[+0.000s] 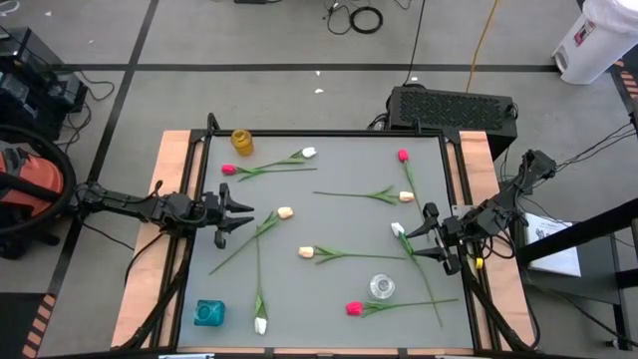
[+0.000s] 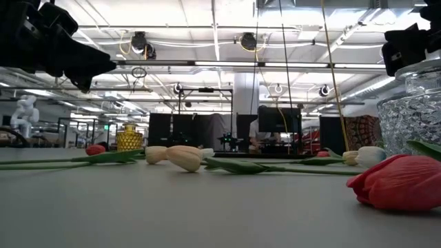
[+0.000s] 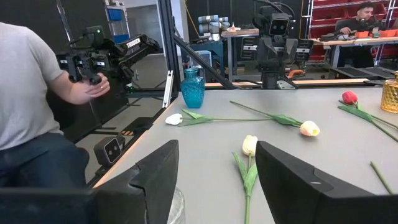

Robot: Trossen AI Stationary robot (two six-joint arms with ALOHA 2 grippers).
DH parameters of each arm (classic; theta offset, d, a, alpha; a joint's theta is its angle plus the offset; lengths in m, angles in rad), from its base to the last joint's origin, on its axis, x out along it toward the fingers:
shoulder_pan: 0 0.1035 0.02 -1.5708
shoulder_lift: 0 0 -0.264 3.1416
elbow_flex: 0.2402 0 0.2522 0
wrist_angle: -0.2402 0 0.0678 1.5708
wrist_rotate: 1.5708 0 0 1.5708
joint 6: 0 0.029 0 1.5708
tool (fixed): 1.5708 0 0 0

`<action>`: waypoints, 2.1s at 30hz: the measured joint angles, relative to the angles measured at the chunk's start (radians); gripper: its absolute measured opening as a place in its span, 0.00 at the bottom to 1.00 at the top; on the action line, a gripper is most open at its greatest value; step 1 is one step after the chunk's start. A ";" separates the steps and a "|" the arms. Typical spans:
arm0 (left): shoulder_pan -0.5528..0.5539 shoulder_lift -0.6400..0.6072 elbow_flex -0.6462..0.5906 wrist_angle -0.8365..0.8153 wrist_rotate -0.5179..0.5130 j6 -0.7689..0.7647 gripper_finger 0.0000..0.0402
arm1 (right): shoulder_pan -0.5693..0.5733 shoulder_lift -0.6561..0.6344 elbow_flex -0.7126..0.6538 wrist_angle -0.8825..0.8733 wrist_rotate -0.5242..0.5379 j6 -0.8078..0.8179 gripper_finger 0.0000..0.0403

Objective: Sort flowers into vase by color

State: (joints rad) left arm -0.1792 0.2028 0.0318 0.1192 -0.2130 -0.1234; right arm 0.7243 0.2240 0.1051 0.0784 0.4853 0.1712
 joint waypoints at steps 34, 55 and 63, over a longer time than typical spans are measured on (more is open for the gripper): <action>0.001 0.037 0.076 -0.014 -0.788 -0.282 0.33 | 0.000 0.000 0.000 0.000 0.000 0.000 0.51; 0.001 0.125 0.076 -0.058 -0.479 -0.526 0.33 | 0.000 0.000 0.000 0.000 0.000 0.000 0.51; 0.001 0.131 0.076 -0.058 -0.379 -0.518 0.33 | 0.000 0.000 0.000 0.000 0.000 0.000 0.51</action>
State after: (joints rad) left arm -0.1783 0.3340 0.1078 0.0616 -0.5919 -0.6418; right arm 0.7246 0.2237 0.1051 0.0784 0.4851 0.1715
